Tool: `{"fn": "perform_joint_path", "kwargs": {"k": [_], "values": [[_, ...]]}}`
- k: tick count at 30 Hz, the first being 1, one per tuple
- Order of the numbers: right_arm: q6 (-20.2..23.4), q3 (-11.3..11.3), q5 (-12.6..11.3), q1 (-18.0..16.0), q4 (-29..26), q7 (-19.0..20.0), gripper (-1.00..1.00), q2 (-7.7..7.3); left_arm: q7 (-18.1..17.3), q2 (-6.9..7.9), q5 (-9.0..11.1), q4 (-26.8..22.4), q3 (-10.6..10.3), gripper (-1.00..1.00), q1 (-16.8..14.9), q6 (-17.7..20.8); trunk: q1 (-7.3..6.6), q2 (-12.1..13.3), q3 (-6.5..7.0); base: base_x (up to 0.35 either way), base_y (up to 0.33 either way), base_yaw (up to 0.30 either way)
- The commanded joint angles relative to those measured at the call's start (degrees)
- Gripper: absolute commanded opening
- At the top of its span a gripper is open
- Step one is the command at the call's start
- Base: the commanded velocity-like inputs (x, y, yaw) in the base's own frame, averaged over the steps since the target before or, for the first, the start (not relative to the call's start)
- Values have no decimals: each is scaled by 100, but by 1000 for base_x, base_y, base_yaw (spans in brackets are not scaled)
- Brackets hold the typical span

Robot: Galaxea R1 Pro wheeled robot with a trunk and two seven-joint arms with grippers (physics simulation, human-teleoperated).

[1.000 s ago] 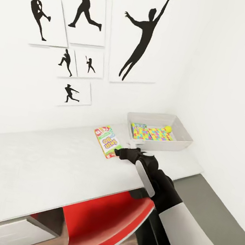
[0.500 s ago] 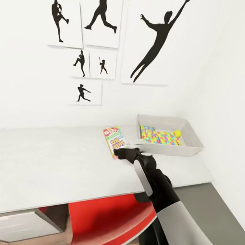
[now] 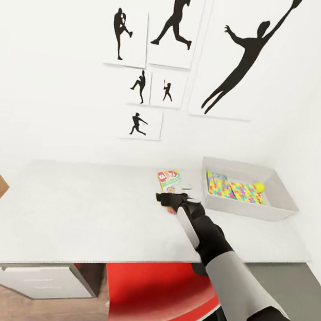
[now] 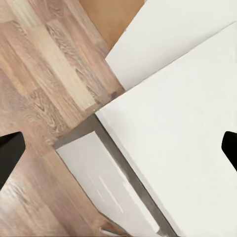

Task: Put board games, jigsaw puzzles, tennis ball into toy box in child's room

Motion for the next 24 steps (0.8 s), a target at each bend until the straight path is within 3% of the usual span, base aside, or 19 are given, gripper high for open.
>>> {"fn": "perform_joint_path", "kwargs": {"k": [1,4,5,6,7,8,9,10,11,16,19,20,22,24], "values": [[-31,18,-64,-16,33,-54,100,-1,332,72,-12,-12,-316,100,-265,21,2,-12,-10,0,0,297],[-78,8,-69,-28,70,-54,100,-6,916,141,-53,-32,-879,100,-791,35,2,-12,-10,0,0,297],[-99,0,-69,-34,78,-56,100,-16,1269,210,-61,-44,-1262,100,-1084,53,2,-12,-10,0,0,297],[-114,-6,-69,-37,78,-57,100,-21,1434,257,-65,-48,-1475,100,-1241,64,2,-12,-10,0,0,297],[-163,-27,-68,-45,77,-59,100,-46,1681,327,-71,-54,-1900,100,-1535,80,2,-12,-10,0,0,297],[-253,-137,-65,-58,62,-61,100,-95,1935,391,-72,-69,-2753,100,-2062,100,2,-12,-10,0,0,297],[-276,-223,-62,-61,55,-62,100,-117,1997,390,-68,-100,-3186,100,-2292,111,2,-12,-11,0,0,277],[-283,-269,-61,-64,53,-62,100,-127,2018,385,-60,-116,-3406,100,-2396,116,2,-12,-11,0,0,241],[-299,-473,-59,-134,69,-54,100,-210,2033,323,-5,-154,-4177,100,-2748,126,2,-12,-11,0,0,99],[-308,-636,-70,-297,232,-49,100,-483,1906,234,159,-177,-4677,100,-3169,275,2,-12,-12,0,0,49],[-307,-660,-73,-358,279,-50,100,-549,1809,210,291,-183,-4759,100,-3366,400,2,-12,-12,0,0,13],[-287,-694,-79,-432,412,-52,100,-613,1736,81,480,-184,-4843,100,-3441,455,2,-12,-12,0,0,5],[-275,-779,-86,-558,663,-53,100,-668,1676,-187,613,-182,-4964,100,-3429,468,2,-12,-12,0,0,3],[-298,-1004,-91,-769,1189,-54,100,-686,1660,-671,672,-181,-5145,100,-3302,436,2,-12,-12,0,0,1]]}}
